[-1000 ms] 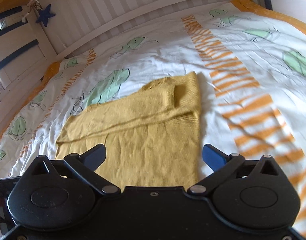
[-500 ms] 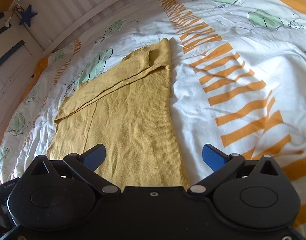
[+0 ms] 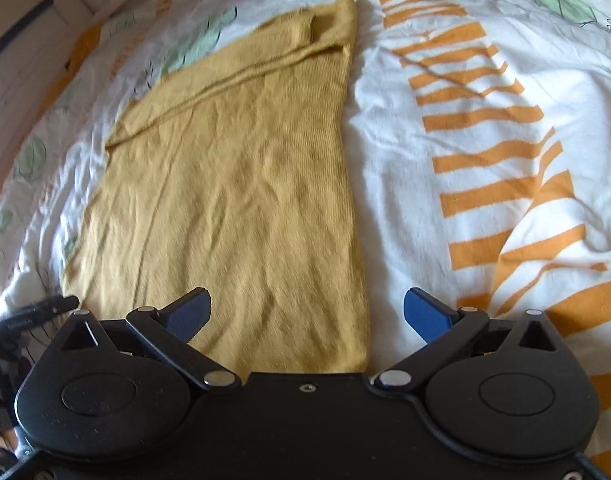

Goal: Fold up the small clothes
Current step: 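Move both open grippers over the sweater toward its hem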

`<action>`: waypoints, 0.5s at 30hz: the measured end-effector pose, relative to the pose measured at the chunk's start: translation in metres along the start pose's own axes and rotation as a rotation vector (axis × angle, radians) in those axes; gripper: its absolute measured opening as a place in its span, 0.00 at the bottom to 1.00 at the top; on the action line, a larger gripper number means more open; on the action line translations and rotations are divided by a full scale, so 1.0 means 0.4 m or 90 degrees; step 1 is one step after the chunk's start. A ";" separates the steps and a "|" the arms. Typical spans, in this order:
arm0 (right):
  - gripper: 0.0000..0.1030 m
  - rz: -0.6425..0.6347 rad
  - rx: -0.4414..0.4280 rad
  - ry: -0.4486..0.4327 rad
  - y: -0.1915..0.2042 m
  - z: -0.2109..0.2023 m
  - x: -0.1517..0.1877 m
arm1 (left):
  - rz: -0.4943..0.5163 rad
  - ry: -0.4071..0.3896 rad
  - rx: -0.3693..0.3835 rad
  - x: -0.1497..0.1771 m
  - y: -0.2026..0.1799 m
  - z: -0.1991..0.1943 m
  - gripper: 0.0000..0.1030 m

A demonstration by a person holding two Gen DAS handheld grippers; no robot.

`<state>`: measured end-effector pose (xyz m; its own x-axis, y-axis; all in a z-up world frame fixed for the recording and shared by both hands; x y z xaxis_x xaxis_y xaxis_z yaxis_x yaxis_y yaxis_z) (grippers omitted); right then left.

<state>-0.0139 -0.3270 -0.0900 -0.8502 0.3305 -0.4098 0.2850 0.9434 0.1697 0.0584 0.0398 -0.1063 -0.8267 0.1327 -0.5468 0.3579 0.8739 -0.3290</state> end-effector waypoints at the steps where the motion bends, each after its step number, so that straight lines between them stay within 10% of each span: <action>1: 1.00 -0.004 0.000 0.008 -0.001 0.004 0.006 | 0.003 0.004 0.000 0.004 0.001 -0.001 0.80; 15: 1.00 -0.012 -0.037 0.060 -0.001 0.009 0.038 | 0.018 0.042 0.031 0.041 0.005 -0.016 0.81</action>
<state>-0.0253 -0.3224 -0.0994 -0.8939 0.3055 -0.3279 0.2441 0.9455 0.2154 0.0426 0.0468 -0.1109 -0.8417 0.1893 -0.5056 0.4017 0.8453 -0.3523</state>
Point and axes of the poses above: each gripper's, at about its wrist camera, not at the fingertips, and z roughly the way its jaws point, y to its left, x to its underside, the point moved 4 cm from there along z, roughly the way its jaws point, and after that the axes turned 13 degrees about x, right-handed, at the moved point
